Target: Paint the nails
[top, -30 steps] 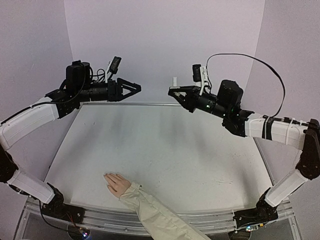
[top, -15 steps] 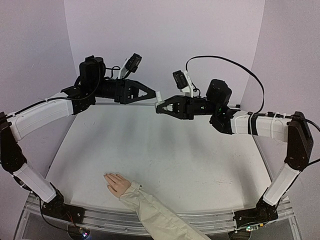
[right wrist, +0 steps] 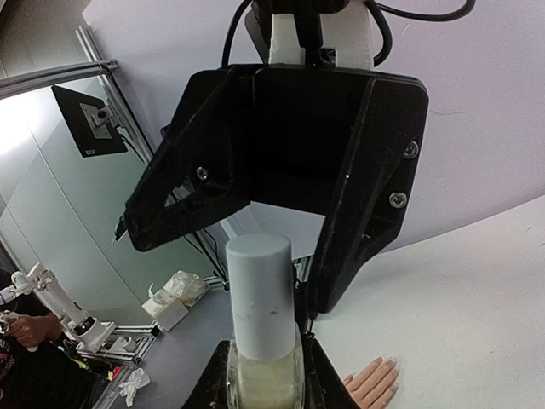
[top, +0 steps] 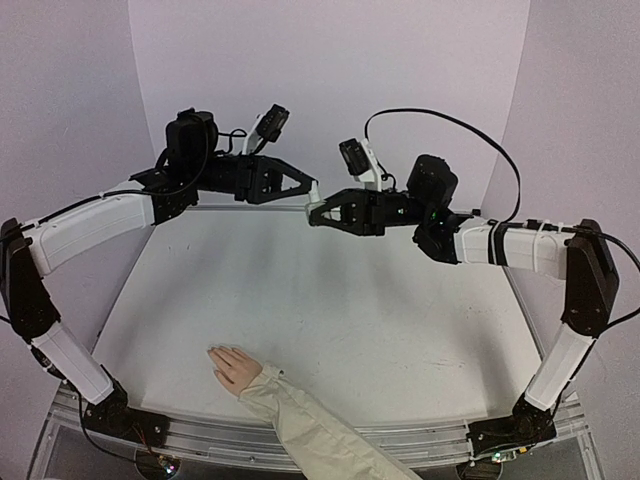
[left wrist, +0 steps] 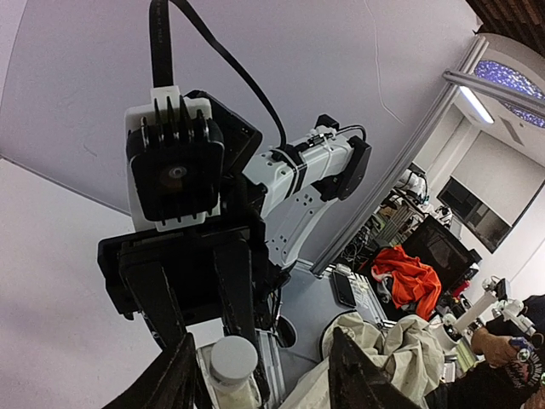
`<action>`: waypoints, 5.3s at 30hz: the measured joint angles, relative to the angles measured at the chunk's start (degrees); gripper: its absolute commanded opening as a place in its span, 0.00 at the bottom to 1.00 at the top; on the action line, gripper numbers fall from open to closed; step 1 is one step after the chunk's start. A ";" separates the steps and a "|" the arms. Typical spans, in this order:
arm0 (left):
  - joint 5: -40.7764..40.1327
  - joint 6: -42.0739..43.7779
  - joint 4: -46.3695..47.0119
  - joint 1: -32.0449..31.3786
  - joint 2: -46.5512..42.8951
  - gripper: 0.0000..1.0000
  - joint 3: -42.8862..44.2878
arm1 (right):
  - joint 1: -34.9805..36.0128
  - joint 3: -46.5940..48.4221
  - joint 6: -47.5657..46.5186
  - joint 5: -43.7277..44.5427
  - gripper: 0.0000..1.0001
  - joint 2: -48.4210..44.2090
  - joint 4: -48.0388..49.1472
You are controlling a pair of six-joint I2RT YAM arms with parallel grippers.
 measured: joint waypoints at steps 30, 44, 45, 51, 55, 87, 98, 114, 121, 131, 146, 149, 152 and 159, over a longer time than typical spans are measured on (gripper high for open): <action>-49.68 7.02 -16.61 -6.71 -1.51 0.03 -0.37 | 15.82 0.02 -27.15 78.31 0.00 -3.67 -25.35; -36.30 6.88 -20.00 -2.93 -8.00 0.74 -3.48 | 9.40 0.26 -32.57 52.70 0.00 -4.59 -26.69; -34.14 7.02 -19.21 -2.45 -9.38 0.74 -4.55 | 8.81 0.26 -31.89 48.35 0.00 -4.85 -26.82; -22.99 7.48 -12.39 -2.10 -13.25 0.75 -6.91 | 6.45 0.35 -24.06 22.43 0.00 -6.10 -24.24; -14.75 7.28 -9.01 -2.12 -12.00 0.70 -6.82 | 6.49 1.55 -17.97 11.82 0.00 -5.77 -19.54; -14.78 8.46 -8.22 -1.27 -7.56 0.00 -4.15 | 6.75 3.78 -17.09 20.04 0.00 -2.14 -16.59; -49.20 7.96 -18.88 -5.57 -0.22 0.38 2.86 | 19.39 4.98 -32.81 90.05 0.00 1.01 -23.85; -25.90 4.35 -19.80 2.10 -2.54 0.80 3.54 | -2.84 -4.72 -29.09 40.37 0.00 -8.98 -20.83; -9.57 4.55 -15.21 0.59 -1.68 0.74 4.70 | -4.87 -3.19 -14.73 8.90 0.00 -5.77 -11.72; -4.42 4.92 -13.03 -2.62 1.75 0.67 8.28 | -4.13 -2.27 -5.66 -3.61 0.00 -2.69 -5.70; -7.19 4.26 -13.09 -3.17 3.74 0.54 8.59 | -3.82 -1.86 -4.13 -5.05 0.00 -1.97 -4.42; -7.98 4.48 -13.57 -3.65 4.35 0.45 8.59 | -3.69 -1.86 -4.15 -4.85 0.00 -1.97 -4.33; -9.25 5.31 -15.41 -4.20 4.39 0.36 8.66 | -3.58 -1.86 -4.17 -4.52 0.00 -1.97 -4.33; -13.68 9.55 -21.29 -5.14 4.37 0.16 10.38 | -3.58 -1.86 -4.57 -3.30 0.00 -1.97 -4.35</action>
